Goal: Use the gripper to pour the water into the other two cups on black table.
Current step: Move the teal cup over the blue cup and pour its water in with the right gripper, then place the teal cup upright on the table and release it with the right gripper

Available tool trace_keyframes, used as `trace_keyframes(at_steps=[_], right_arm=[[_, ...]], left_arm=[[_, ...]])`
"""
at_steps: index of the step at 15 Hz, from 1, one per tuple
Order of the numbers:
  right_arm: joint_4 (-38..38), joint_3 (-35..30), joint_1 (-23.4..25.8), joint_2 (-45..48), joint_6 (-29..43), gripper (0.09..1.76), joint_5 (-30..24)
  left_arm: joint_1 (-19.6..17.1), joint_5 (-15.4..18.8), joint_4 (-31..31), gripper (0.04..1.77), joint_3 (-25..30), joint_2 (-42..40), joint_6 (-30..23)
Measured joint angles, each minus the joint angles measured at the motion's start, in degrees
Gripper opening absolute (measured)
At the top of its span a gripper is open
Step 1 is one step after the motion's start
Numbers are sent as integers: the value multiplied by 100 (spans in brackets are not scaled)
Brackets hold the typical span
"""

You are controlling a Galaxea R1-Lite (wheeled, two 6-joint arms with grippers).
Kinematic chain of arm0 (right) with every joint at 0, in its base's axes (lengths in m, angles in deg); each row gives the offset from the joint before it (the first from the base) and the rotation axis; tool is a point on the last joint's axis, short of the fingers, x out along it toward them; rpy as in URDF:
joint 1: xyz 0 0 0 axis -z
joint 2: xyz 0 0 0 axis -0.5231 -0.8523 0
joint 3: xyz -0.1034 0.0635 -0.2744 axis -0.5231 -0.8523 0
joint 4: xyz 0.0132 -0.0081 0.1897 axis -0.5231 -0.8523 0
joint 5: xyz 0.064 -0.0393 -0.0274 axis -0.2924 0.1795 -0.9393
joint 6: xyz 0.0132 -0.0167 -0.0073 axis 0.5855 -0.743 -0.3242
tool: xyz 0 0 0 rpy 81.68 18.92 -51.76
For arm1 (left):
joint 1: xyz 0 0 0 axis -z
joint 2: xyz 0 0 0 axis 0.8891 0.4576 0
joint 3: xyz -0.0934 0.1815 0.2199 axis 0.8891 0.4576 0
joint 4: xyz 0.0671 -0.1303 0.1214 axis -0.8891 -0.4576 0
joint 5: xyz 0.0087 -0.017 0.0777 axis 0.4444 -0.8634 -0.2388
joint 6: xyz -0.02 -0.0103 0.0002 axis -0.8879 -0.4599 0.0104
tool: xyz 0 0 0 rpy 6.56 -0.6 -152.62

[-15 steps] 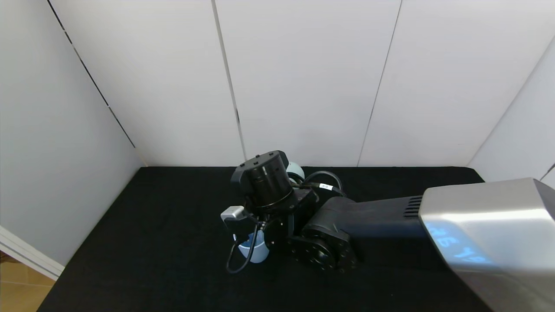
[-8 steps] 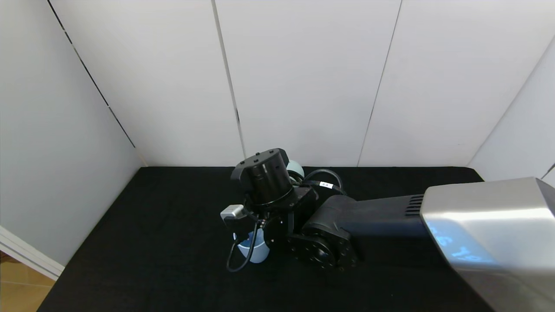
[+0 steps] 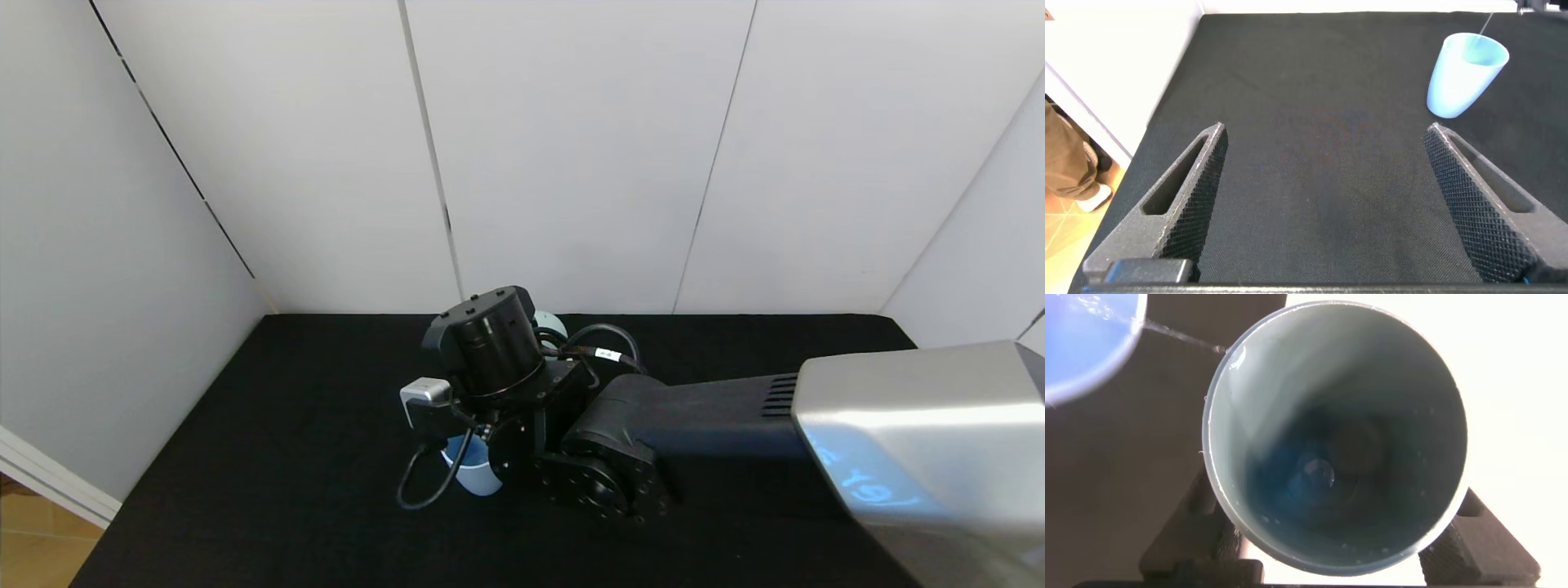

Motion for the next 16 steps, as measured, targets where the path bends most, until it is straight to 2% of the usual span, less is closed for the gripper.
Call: trace_keyframes(at_steps=[2,6,10,12,16], right_arm=[[-171,-16,-28,65,689,118,-5],[-1137,-38,-22,422,2517,118,-52],[-2049,-165,149,1119,4570,118,-435],[-2138,-424,328,1553,5311,118,-622],[-2124,-1417,761,2484,6559,118,-1052]], left_arm=[[0,0,0,172,0,0,0],[0,0,0,172,0,0,0],[0,0,0,172,0,0,-2],[0,0,0,172,0,0,0],[0,0,0,172,0,0,0]])
